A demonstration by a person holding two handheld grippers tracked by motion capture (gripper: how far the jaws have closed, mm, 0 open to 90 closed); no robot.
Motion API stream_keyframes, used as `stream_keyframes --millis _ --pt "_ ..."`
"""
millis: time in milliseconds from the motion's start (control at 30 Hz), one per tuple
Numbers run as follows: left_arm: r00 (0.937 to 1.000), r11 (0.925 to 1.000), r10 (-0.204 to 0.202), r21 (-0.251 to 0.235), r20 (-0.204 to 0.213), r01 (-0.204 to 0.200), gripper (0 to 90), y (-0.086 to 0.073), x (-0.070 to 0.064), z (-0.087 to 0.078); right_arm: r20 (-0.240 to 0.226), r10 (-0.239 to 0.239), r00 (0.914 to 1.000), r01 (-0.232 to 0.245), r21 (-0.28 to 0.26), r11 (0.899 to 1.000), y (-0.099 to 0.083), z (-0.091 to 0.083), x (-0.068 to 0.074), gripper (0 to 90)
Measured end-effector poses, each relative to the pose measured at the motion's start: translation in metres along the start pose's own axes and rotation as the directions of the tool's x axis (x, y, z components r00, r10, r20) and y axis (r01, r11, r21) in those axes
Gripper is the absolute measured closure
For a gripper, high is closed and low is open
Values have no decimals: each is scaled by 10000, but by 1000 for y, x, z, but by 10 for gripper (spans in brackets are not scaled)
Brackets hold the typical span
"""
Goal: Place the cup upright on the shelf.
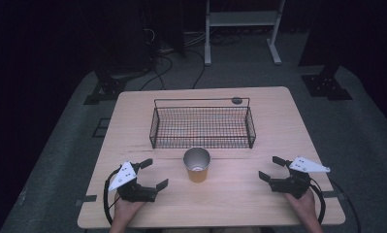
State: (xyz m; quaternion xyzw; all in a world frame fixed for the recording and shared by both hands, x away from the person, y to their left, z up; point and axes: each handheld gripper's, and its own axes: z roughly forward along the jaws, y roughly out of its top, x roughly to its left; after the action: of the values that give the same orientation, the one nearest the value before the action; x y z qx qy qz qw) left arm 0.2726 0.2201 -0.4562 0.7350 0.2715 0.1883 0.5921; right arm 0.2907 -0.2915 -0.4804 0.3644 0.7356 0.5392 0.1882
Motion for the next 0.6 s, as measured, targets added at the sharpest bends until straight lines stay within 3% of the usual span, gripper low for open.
stream_keyframes --millis 600 --pt "9997 9999 73 -107 215 -71 49 0 -5 5 154 -86 9998 85 123 9999 0 1 1 135"
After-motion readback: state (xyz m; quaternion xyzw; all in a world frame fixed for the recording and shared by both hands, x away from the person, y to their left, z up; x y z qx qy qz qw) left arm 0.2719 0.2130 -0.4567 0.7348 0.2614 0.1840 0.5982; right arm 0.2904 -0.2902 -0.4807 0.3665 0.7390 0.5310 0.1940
